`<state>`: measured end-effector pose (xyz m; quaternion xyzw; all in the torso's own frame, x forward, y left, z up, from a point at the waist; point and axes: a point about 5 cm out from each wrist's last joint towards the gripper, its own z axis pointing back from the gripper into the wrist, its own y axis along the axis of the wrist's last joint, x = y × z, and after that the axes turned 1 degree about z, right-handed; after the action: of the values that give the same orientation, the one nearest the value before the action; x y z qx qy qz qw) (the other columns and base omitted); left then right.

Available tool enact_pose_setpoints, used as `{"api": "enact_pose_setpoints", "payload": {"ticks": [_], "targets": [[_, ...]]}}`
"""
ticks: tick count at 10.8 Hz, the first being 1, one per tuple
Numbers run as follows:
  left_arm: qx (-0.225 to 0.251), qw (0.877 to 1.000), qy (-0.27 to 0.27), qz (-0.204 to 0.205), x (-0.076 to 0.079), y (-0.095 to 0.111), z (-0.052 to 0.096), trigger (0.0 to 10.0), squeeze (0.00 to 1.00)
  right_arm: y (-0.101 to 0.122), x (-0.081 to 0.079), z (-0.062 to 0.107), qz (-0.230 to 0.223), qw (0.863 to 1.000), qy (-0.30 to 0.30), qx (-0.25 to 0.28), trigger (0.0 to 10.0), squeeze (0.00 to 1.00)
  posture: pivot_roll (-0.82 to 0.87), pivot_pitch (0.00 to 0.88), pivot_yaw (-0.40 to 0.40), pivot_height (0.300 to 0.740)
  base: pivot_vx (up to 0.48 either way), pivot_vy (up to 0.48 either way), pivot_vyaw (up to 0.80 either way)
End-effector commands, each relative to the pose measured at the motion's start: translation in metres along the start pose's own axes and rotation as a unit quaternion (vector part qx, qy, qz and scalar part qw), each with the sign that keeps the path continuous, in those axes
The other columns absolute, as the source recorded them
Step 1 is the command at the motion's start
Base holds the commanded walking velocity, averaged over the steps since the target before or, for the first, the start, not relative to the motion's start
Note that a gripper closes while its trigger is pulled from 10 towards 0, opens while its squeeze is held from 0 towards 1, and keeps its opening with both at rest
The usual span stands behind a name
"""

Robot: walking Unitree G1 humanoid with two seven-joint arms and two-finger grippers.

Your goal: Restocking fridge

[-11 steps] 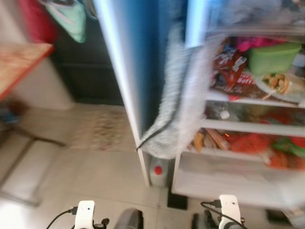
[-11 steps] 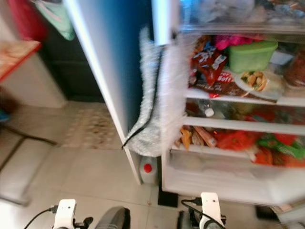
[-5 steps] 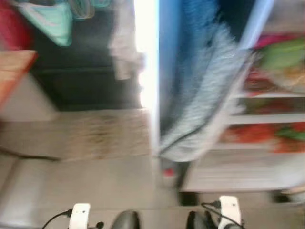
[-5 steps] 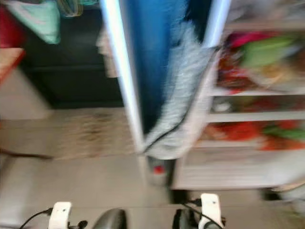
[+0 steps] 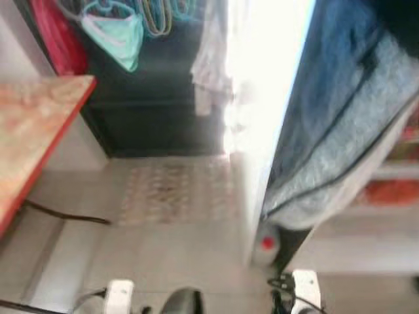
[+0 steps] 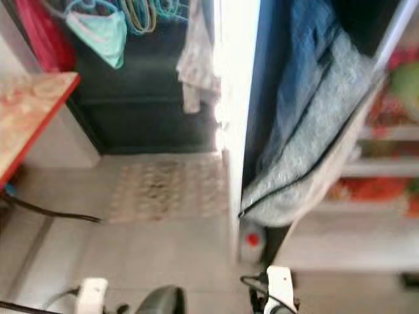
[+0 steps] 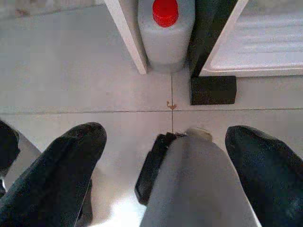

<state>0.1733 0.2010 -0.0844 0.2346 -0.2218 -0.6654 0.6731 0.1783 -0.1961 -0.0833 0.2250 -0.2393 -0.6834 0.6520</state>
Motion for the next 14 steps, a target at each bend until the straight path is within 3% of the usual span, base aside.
{"api": "enact_pose_setpoints", "payload": {"ticks": [1,3,5,8,10,11,13,14], "targets": [[-0.013,1.0,-0.005,-0.014,0.002,-0.007,0.001,10.0,0.0,-0.018,0.001,0.004,-0.014,0.999,-0.002,-0.034,10.0,0.0,0.09,0.046,0.112,0.675,0.0,0.0,0.0],[-0.012,1.0,-0.002,-0.01,0.008,-0.009,0.001,10.0,0.0,-0.018,0.001,0.004,-0.016,0.999,-0.001,-0.036,10.0,0.0,0.09,0.061,0.111,0.71,0.0,0.0,0.0],[-0.017,1.0,-0.009,-0.014,0.024,-0.012,0.0,10.0,0.0,-0.016,0.002,0.003,-0.018,0.999,-0.002,-0.034,10.0,0.0,0.08,0.069,0.105,0.74,0.0,0.0,0.0],[-0.013,1.0,-0.013,-0.023,0.043,-0.004,-0.003,10.0,0.0,-0.015,0.007,0.003,-0.005,0.999,-0.011,-0.038,10.0,0.0,0.07,0.046,0.086,0.74,0.0,0.0,0.0],[-0.016,0.997,-0.024,-0.073,0.027,-0.001,-0.003,10.0,0.0,-0.012,0.007,0.003,0.014,0.999,-0.001,-0.033,10.0,0.0,0.07,0.029,0.087,0.74,0.0,0.0,0.0],[-0.008,0.998,-0.02,-0.063,0.021,0.003,-0.004,10.0,0.0,-0.007,0.005,0.002,0.049,0.998,0.017,-0.028,10.0,0.0,0.06,0.014,0.092,0.74,0.0,0.0,0.0],[-0.013,0.996,-0.024,-0.09,0.004,-0.006,0.001,10.0,0.0,-0.004,0.004,0.001,0.055,0.998,0.017,-0.017,10.0,0.0,0.05,0.0,0.087,0.74,0.0,0.0,0.0],[-0.008,0.996,-0.016,-0.082,-0.002,-0.004,0.002,10.0,0.0,-0.002,0.004,0.001,0.052,0.999,0.008,-0.01,10.0,0.0,0.06,0.0,0.097,0.74,0.0,0.0,0.0]]}}
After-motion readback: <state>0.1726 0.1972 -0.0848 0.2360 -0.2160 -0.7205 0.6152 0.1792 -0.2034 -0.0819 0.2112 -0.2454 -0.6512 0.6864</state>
